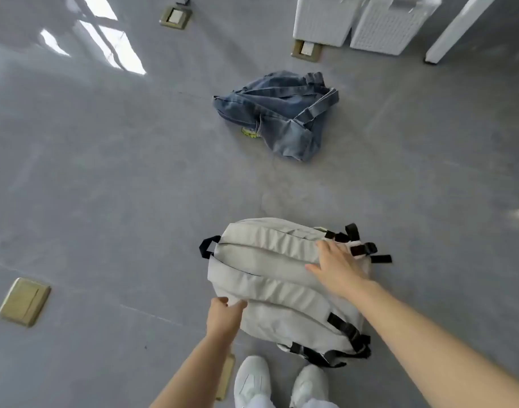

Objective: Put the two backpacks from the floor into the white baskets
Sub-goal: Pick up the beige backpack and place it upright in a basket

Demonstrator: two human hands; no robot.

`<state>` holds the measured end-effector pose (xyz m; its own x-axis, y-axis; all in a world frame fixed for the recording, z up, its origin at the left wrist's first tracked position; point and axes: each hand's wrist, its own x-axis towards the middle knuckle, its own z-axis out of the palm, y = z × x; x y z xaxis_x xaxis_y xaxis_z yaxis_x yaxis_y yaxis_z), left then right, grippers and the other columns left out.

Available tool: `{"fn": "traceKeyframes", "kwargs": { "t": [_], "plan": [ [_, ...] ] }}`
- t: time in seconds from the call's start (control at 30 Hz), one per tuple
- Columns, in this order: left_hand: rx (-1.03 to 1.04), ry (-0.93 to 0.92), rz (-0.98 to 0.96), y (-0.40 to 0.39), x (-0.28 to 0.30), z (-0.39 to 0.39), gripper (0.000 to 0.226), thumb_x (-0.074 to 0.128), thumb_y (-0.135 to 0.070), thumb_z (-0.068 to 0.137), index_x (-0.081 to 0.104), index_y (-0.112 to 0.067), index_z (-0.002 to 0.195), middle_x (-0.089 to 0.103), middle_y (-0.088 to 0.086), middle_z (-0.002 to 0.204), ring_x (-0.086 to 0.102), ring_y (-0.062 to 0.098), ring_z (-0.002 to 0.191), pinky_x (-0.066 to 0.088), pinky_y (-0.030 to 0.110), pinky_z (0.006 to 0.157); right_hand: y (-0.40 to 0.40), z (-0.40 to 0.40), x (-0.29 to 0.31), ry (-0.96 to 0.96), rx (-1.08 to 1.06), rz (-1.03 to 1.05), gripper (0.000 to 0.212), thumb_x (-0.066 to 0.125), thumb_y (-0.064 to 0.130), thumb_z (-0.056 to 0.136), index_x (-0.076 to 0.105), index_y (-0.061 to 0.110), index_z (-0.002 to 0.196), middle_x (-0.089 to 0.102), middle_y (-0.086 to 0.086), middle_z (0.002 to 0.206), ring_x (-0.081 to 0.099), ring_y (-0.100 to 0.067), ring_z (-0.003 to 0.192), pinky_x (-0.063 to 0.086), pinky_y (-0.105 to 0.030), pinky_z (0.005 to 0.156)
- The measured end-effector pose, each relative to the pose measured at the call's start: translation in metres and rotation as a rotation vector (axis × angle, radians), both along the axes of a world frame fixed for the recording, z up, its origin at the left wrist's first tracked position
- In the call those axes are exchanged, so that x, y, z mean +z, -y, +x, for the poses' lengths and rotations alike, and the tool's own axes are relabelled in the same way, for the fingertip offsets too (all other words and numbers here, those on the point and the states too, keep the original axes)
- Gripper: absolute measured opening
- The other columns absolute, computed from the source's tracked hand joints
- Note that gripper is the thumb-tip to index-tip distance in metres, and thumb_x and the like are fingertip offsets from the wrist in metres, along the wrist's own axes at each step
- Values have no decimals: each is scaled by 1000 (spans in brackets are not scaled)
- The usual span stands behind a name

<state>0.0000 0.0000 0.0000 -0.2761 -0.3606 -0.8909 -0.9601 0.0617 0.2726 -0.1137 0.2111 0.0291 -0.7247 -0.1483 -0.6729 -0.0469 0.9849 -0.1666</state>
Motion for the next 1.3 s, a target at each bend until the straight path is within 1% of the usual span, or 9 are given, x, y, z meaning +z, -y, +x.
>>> {"fn": "traceKeyframes", "kwargs": {
  "t": [0.13,0.27,0.4,0.53,0.67,0.8,1.0,1.17,1.3],
  "plan": [
    [147,78,14,-14,-83,-10,70,65,-23,86,33,1,143,40,18,146,44,35,130,39,34,93,0,-18,-94,63,23,64,78,54,53,88,24,8,144,31,-14,149,29,-35,135,34,-41,106],
    [254,257,96,-21,-140,-2,100,77,-36,67,26,-3,147,36,17,149,43,40,130,39,49,105,-7,-25,-162,33,106,145,88,60,54,83,18,9,146,26,-16,151,25,-37,136,27,-40,110],
    [320,293,184,-30,-169,-6,108,83,-35,59,26,-7,147,36,8,148,46,41,126,34,60,92,-13,-38,-198,-4,140,235,99,67,58,74,17,12,146,25,-16,152,28,-37,134,27,-44,107],
    [360,272,144,-37,-174,1,84,83,-29,67,40,-1,133,52,14,126,54,34,108,41,44,80,-8,-44,-203,-32,163,304,89,72,53,68,31,13,136,43,-13,141,38,-35,128,31,-47,99],
    [493,189,136,-32,-166,9,47,83,-18,71,55,2,103,59,13,89,57,27,76,53,35,66,-12,-49,-194,-27,124,248,77,69,48,70,38,17,133,51,-4,134,44,-31,122,30,-44,94],
    [596,107,165,-31,-130,4,23,72,-10,82,58,3,95,62,19,91,60,32,78,55,33,65,-26,-39,-159,4,91,214,80,67,50,70,35,19,137,54,1,135,50,-29,121,30,-45,91],
    [541,-24,160,-36,-43,-31,15,70,-11,85,60,0,89,64,14,88,62,26,75,52,30,62,-53,-39,-75,-17,-30,192,50,61,48,72,44,15,107,63,-4,111,61,-28,101,32,-42,84],
    [496,-142,164,-38,74,-67,13,70,-13,86,62,-4,86,66,11,92,64,24,82,51,36,79,-74,-56,50,-79,-145,84,48,59,44,71,45,14,105,63,-7,110,60,-31,104,33,-42,84],
    [489,-255,153,-41,189,-94,12,69,-12,86,62,-3,88,65,9,89,62,20,79,49,36,81,-83,-62,170,-142,-205,-25,49,60,43,71,47,15,109,63,-6,107,60,-31,105,31,-40,82]
  ]
}}
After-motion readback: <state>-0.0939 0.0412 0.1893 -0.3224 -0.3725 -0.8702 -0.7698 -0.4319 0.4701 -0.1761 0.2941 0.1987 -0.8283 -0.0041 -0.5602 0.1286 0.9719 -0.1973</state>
